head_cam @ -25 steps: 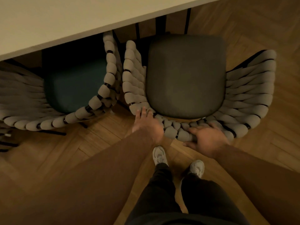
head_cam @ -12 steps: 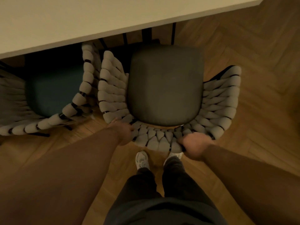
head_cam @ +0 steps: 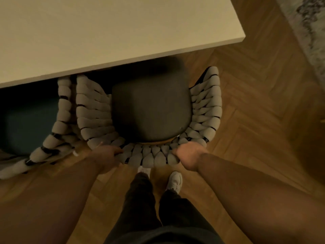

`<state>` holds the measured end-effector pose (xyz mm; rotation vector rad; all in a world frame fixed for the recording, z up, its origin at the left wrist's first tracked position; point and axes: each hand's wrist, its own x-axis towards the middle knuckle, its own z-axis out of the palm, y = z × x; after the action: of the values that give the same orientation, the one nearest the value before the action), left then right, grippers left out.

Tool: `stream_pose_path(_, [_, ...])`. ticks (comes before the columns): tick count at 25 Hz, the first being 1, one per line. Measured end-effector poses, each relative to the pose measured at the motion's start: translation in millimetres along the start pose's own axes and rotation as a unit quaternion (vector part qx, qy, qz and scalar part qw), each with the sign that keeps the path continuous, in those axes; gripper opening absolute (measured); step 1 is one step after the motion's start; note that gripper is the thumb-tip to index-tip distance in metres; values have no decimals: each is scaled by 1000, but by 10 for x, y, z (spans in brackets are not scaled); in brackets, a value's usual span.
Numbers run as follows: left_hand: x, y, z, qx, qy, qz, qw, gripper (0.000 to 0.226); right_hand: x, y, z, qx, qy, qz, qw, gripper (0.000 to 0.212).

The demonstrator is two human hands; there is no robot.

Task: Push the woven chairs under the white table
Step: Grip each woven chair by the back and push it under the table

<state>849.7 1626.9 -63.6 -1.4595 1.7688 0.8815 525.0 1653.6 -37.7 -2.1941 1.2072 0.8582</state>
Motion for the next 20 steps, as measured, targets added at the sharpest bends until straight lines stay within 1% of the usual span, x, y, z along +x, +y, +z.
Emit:
stream_pose_path(3, [174,-20,-155,-9,47,35,998,58,172,239,-208,-17,11,11,1000,35])
stream_pose_path(5, [288,-14,-269,-28,65,48,996,58,295,399,-324,-21,10,25,999,35])
stream_pose_path(9, [491,-61,-385,-78,33,37,996,63,467,635,-433,-18,-1,20,1000,36])
stream_pose_path(12, [488,-37,-405,-66,30,29,997,62,495,658,-381,-15,-9,15,1000,39])
stream_pose_path(14, [464,22,-431,-56,28,31,998,62,490,650,-321,-11,2,23,1000,38])
stream_pose_path(18, [496,40,-483,-53,12,21,998,66,499,530,-197,29,34,88,995,40])
stream_pose_path(20, [500,55,-488,-39,3,10,999,70,490,427,-147,44,36,122,991,43])
